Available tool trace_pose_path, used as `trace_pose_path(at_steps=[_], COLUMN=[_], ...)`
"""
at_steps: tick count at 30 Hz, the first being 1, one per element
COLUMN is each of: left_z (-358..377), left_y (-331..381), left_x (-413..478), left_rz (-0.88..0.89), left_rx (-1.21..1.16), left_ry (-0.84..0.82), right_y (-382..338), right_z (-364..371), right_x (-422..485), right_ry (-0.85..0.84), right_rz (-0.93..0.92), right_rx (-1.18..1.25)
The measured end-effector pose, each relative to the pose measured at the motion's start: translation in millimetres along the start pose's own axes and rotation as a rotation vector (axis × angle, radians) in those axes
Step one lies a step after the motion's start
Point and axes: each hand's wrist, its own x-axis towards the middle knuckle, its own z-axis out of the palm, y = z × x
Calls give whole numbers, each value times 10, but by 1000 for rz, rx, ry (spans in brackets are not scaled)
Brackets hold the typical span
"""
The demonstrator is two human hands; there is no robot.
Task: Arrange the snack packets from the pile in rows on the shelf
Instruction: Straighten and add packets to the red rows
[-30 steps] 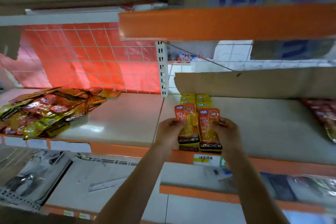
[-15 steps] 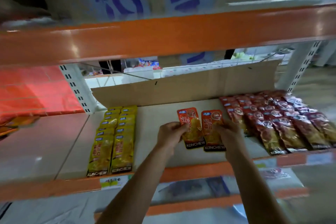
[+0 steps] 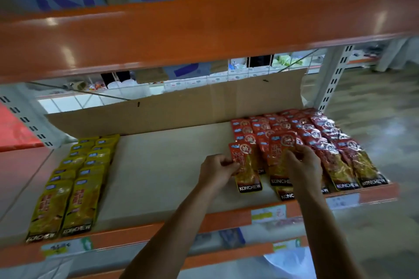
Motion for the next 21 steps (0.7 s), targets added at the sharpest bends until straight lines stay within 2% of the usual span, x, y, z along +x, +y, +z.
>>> trace_pose_path(at_steps=[13,17,19,21], left_z=[260,256,254,255], left_y=[59,46,73,114], left_x=[136,111,50,5], left_rz=[-12,73,146,229], left_rx=[151,249,341,336], left_ry=[97,144,224,276], right_y=[102,68,32,1], right_z=[-113,-88,-66,-22], right_x=[87,71,41,8], right_ry=[-68,-88,-114,-153], right_rz=[20,22,10,12], right_rx=[-31,-47,-31,-8])
